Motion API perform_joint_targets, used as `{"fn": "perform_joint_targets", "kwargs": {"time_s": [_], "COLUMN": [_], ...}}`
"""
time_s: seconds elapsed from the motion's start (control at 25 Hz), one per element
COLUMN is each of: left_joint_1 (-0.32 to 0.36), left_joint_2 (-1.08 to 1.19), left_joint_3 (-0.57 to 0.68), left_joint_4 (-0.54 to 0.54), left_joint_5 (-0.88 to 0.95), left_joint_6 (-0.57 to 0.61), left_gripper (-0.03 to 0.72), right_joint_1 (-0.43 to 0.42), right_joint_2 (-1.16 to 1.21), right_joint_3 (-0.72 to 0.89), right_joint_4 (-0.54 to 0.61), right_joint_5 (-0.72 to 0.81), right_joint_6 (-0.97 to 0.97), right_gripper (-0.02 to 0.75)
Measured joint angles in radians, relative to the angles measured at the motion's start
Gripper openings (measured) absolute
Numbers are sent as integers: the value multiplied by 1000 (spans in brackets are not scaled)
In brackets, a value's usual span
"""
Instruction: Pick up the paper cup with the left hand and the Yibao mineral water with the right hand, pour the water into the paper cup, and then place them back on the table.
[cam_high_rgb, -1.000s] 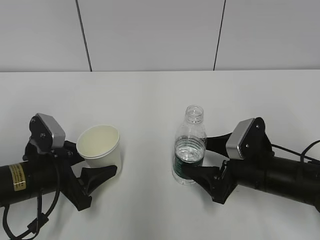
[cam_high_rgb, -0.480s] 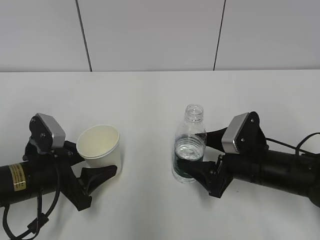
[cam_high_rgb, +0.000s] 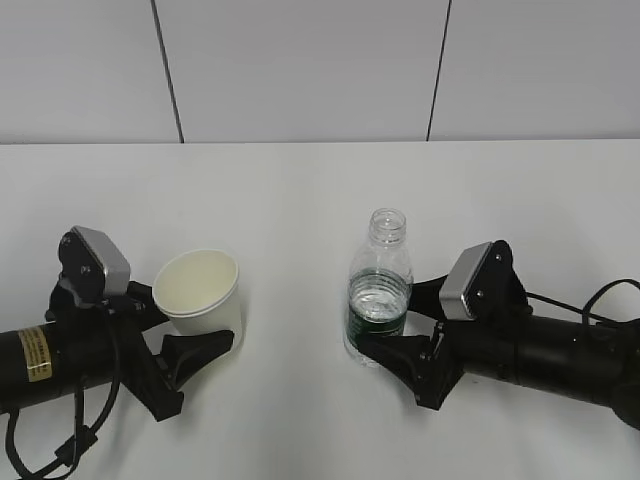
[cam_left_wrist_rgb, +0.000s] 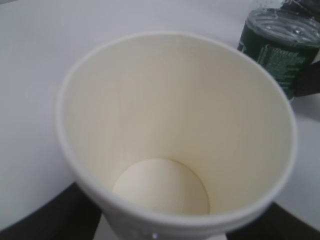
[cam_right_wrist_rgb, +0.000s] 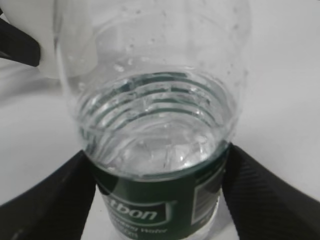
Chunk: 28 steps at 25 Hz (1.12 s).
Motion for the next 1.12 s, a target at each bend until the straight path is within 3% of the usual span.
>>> {"fn": "perform_joint_targets", "kwargs": {"time_s": [0.44, 0.68, 1.12], "left_joint_1": [0, 0, 0], "left_joint_2": [0, 0, 0], "left_joint_3": [0, 0, 0], "left_joint_4": [1, 9, 129], "left_joint_5": [0, 0, 0], "left_joint_6": [0, -7, -8], "left_gripper": [476, 476, 471], "right_joint_1": [0, 0, 0], "right_joint_2": [2, 2, 3], "right_joint_3": [0, 0, 0], "right_joint_4": [20, 23, 30], "right_joint_5": [-4, -4, -6], "right_joint_6": [0, 0, 0], "right_gripper": [479, 475, 472]}}
